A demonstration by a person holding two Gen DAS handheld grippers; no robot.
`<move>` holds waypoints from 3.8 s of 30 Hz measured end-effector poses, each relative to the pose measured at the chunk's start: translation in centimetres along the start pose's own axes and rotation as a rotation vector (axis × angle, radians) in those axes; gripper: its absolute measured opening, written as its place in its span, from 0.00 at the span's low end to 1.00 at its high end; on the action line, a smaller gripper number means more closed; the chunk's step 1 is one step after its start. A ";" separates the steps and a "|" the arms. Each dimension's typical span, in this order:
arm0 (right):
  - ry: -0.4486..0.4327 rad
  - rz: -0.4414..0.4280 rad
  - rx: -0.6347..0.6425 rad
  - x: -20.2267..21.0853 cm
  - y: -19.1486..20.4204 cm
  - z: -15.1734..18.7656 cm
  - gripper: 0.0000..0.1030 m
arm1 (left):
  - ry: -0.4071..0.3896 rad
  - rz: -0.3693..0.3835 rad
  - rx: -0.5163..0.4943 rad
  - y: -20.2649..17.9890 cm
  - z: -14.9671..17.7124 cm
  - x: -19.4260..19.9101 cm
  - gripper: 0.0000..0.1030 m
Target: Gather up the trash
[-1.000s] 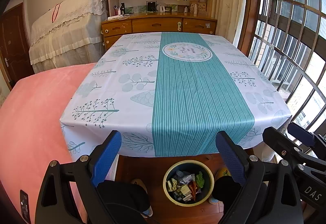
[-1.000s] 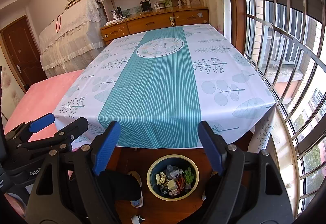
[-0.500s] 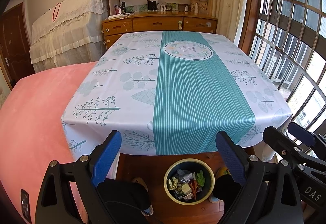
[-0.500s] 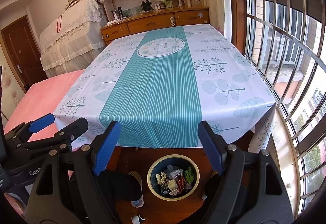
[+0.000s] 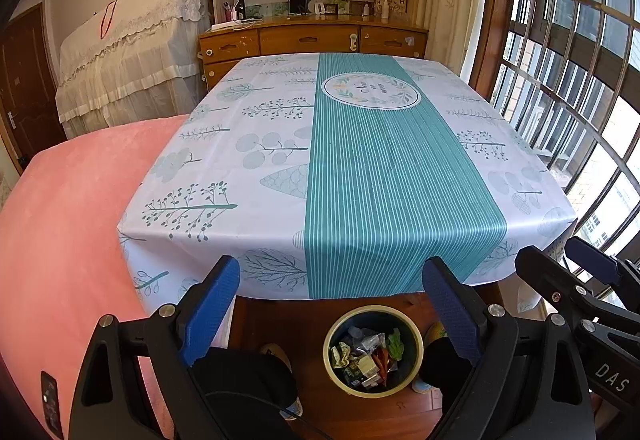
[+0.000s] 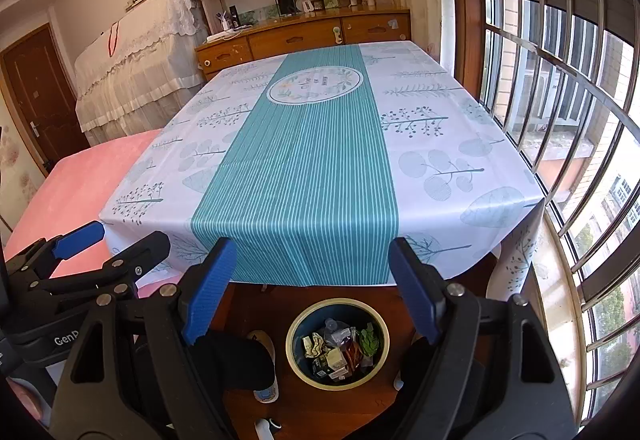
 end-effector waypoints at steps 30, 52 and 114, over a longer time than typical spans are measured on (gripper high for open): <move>0.207 0.109 0.060 -20.1 6.1 -15.3 0.74 | 0.053 -0.112 0.263 15.8 -5.7 -5.5 0.81; 0.183 0.210 0.036 -34.7 6.6 -26.5 0.94 | 0.131 -0.187 0.169 19.2 -22.6 -23.9 0.81; 0.182 0.207 0.035 -34.7 6.7 -26.3 0.95 | 0.139 -0.121 0.167 18.5 -24.1 -27.9 0.97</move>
Point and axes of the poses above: each gripper's, at about its wrist camera, not at the fingertips, and x roughly against the way its jaws point, y to its left, z to its underside, the point moved 3 cm from there along -x, roughly the way its jaws point, and after that the axes turned 8 degrees about y, right-handed, at the moved point
